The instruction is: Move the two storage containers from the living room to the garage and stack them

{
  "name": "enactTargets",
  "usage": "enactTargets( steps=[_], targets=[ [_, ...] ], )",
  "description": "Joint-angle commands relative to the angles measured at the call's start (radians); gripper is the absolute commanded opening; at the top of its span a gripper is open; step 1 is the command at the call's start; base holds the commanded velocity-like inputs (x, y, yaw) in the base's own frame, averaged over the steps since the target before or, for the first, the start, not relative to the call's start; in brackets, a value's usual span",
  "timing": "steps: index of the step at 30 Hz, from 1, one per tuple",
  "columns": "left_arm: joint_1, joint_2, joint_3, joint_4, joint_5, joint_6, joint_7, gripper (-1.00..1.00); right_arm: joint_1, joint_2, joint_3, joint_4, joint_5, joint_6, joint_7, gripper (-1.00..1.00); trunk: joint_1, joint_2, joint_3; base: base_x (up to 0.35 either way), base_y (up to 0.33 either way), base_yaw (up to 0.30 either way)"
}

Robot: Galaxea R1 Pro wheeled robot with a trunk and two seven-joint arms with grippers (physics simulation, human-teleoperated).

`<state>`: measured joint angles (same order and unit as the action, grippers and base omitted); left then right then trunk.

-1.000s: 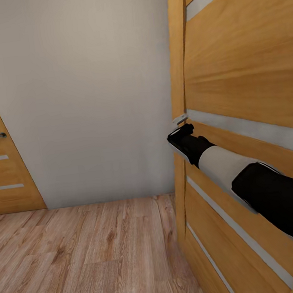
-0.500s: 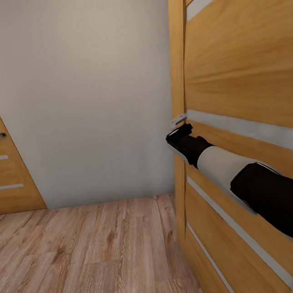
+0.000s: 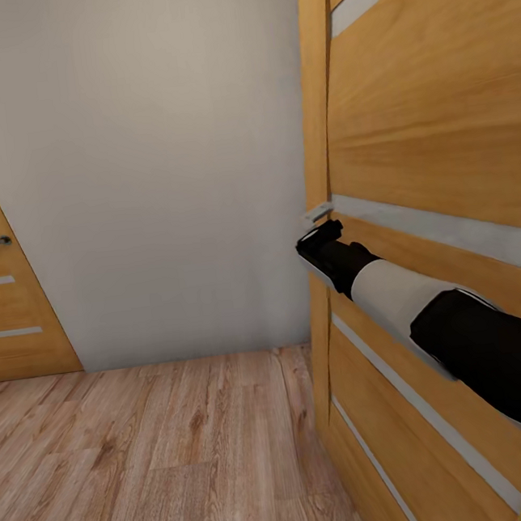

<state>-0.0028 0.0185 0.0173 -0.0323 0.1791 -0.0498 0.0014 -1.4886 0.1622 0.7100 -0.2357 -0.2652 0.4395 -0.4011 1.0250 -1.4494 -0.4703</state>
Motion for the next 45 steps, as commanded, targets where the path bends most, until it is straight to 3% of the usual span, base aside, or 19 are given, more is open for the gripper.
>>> enactTargets(
  steps=[1, 6, 17, 25, 37, 45],
  targets=[
    [0.000, 0.000, 0.001, 0.000, 0.005, -0.002, 0.000, 1.00, -0.001, -0.003, 0.008, -0.001, -0.010, 0.005, -0.006, 1.00, 0.000, -0.001, -0.001, 0.000, 0.000, 0.000],
    [0.000, 0.000, 0.001, 0.000, 0.005, -0.003, 0.000, 1.00, -0.001, -0.011, 0.007, 0.028, -0.010, 0.002, -0.006, 1.00, 0.000, -0.001, -0.001, 0.000, 0.000, 0.000],
    [0.000, 0.000, 0.001, 0.000, 0.005, -0.002, 0.000, 1.00, -0.001, -0.081, 0.006, 0.050, -0.009, -0.023, -0.005, 1.00, 0.000, -0.001, -0.001, 0.000, 0.000, 0.000],
    [0.000, 0.000, 0.001, 0.000, 0.005, -0.003, 0.000, 1.00, -0.001, -0.093, 0.006, 0.050, -0.009, -0.024, -0.005, 1.00, 0.000, -0.001, -0.001, 0.000, 0.000, 0.000],
    [0.000, 0.000, 0.001, 0.000, 0.005, -0.002, 0.000, 1.00, -0.001, -0.149, 0.006, 0.050, -0.010, -0.024, -0.005, 1.00, 0.000, -0.001, -0.001, 0.000, 0.000, 0.000],
    [0.000, 0.000, 0.001, 0.000, 0.005, -0.003, 0.000, 1.00, -0.001, -0.165, 0.005, 0.050, -0.011, -0.024, -0.005, 1.00, 0.000, -0.001, -0.001, 0.000, 0.000, 0.000]
  ],
)
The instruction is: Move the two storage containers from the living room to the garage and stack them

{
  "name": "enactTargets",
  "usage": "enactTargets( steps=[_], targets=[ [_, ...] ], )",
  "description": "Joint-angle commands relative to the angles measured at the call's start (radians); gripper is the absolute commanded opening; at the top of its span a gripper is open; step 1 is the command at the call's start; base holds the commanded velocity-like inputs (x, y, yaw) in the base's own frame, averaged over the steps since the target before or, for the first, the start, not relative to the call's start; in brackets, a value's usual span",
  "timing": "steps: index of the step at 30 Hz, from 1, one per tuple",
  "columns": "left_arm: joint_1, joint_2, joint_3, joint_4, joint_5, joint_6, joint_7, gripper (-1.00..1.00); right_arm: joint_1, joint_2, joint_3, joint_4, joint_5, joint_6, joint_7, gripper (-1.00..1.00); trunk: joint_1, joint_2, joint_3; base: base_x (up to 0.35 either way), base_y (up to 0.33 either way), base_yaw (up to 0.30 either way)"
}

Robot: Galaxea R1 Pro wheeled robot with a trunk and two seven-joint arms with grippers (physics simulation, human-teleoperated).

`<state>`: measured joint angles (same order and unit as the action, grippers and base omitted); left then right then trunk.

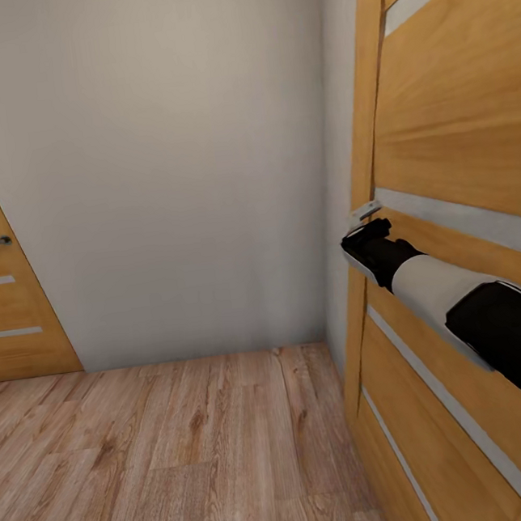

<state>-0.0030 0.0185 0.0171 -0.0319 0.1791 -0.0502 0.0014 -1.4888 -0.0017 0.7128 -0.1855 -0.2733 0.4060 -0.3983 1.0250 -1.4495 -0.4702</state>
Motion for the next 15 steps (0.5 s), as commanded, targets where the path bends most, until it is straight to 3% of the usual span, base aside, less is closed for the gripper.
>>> enactTargets(
  steps=[1, 15],
  targets=[
    [0.000, 0.000, 0.001, 0.000, 0.005, -0.002, 0.000, 1.00, -0.001, -0.003, 0.002, 0.000, -0.003, 0.010, -0.008, 1.00, 0.000, -0.001, -0.001, 0.000, 0.000, 0.000],
    [0.000, 0.000, 0.001, 0.000, 0.005, -0.002, 0.000, 1.00, -0.001, -0.042, 0.002, 0.000, -0.003, 0.010, -0.008, 1.00, 0.000, -0.001, -0.001, 0.000, 0.000, 0.000]
  ],
)
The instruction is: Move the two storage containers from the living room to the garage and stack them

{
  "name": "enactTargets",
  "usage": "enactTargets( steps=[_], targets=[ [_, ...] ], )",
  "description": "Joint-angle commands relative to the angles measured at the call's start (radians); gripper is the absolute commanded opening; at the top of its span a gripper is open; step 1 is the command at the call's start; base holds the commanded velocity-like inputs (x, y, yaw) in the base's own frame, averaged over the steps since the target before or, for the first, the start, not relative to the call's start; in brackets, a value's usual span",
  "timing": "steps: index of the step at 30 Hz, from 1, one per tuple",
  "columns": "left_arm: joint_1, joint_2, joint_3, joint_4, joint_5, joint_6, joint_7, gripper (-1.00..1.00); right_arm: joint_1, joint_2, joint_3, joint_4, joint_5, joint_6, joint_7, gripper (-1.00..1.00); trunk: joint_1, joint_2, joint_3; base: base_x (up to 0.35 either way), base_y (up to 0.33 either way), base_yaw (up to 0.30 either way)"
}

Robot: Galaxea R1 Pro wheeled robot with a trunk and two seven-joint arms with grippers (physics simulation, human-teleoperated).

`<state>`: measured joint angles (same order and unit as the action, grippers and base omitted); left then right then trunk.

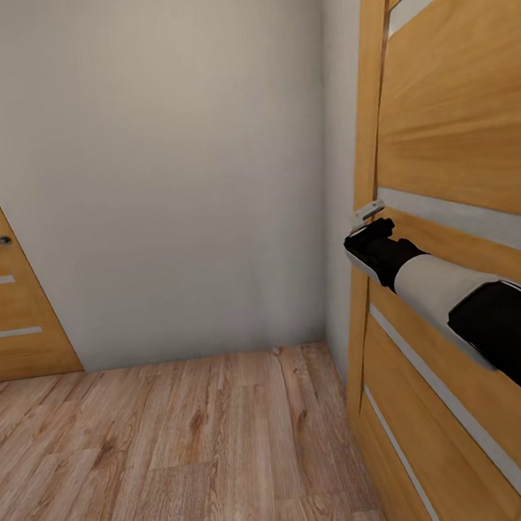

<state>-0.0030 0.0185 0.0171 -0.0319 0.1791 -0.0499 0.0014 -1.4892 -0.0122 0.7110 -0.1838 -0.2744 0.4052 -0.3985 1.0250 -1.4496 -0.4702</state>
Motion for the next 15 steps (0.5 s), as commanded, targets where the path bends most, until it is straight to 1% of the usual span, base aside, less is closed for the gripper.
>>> enactTargets(
  steps=[1, 15],
  targets=[
    [0.000, 0.000, 0.001, 0.000, 0.005, -0.002, 0.000, 1.00, 0.000, -0.032, 0.004, -0.002, -0.002, 0.011, -0.008, 1.00, 0.000, 0.000, -0.001, 0.000, 0.000, 0.000],
    [0.000, 0.000, 0.001, 0.000, 0.005, -0.002, 0.000, 1.00, 0.000, -0.035, 0.004, -0.002, -0.002, 0.012, -0.008, 1.00, 0.000, 0.000, -0.001, 0.000, 0.000, 0.000]
  ],
)
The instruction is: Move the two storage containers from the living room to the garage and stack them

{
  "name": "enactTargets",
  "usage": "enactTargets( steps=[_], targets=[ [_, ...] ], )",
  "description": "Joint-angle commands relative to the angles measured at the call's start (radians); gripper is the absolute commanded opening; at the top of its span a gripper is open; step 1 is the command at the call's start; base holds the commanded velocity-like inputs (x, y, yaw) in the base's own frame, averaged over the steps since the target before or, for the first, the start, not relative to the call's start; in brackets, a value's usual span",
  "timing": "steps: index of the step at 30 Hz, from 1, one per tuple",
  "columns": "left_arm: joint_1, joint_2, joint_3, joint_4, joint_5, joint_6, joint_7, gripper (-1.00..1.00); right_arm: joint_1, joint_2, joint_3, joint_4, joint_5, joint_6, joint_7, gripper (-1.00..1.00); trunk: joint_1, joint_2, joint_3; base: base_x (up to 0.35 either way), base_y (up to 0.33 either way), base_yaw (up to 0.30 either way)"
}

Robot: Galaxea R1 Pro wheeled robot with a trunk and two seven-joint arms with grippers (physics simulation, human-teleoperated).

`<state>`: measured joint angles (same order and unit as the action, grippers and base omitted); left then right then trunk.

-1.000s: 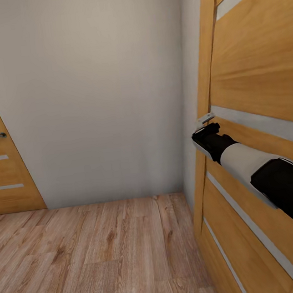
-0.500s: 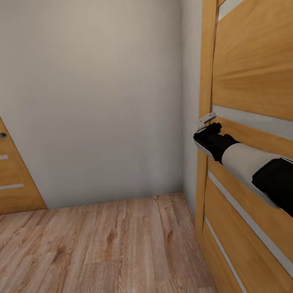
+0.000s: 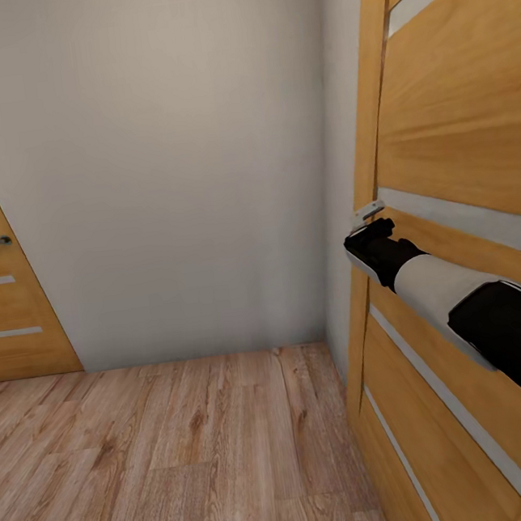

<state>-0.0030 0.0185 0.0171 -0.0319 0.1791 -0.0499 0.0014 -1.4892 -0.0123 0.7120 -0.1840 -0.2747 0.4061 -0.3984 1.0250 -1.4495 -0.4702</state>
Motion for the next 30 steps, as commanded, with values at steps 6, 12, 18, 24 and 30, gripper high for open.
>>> enactTargets(
  steps=[6, 12, 18, 24, 30],
  targets=[
    [0.000, 0.001, 0.001, 0.000, 0.005, -0.002, 0.000, 1.00, 0.000, -0.017, 0.006, -0.002, -0.001, 0.017, -0.008, 1.00, 0.000, 0.000, -0.001, 0.000, 0.000, 0.000],
    [0.000, 0.000, 0.001, 0.000, 0.005, -0.002, 0.000, 1.00, 0.000, 0.089, 0.005, -0.002, -0.004, 0.020, -0.008, 1.00, 0.000, 0.000, -0.001, 0.000, 0.000, 0.000],
    [0.000, 0.000, 0.001, 0.000, 0.005, -0.003, -0.003, 1.00, 0.000, 0.187, 0.000, -0.002, -0.040, 0.013, -0.007, 1.00, 0.000, 0.000, -0.001, 0.000, 0.000, 0.000],
    [0.000, 0.000, 0.001, 0.000, 0.005, -0.003, 0.000, 1.00, 0.024, 0.187, 0.000, -0.006, -0.193, -0.019, 0.010, 1.00, 0.000, 0.000, -0.001, 0.000, 0.000, 0.000],
    [0.000, 0.000, 0.001, 0.000, 0.005, -0.004, 0.000, 1.00, 0.051, 0.187, -0.001, -0.019, -0.208, -0.044, 0.089, 1.00, 0.000, 0.000, -0.001, 0.000, 0.000, 0.000]
  ],
)
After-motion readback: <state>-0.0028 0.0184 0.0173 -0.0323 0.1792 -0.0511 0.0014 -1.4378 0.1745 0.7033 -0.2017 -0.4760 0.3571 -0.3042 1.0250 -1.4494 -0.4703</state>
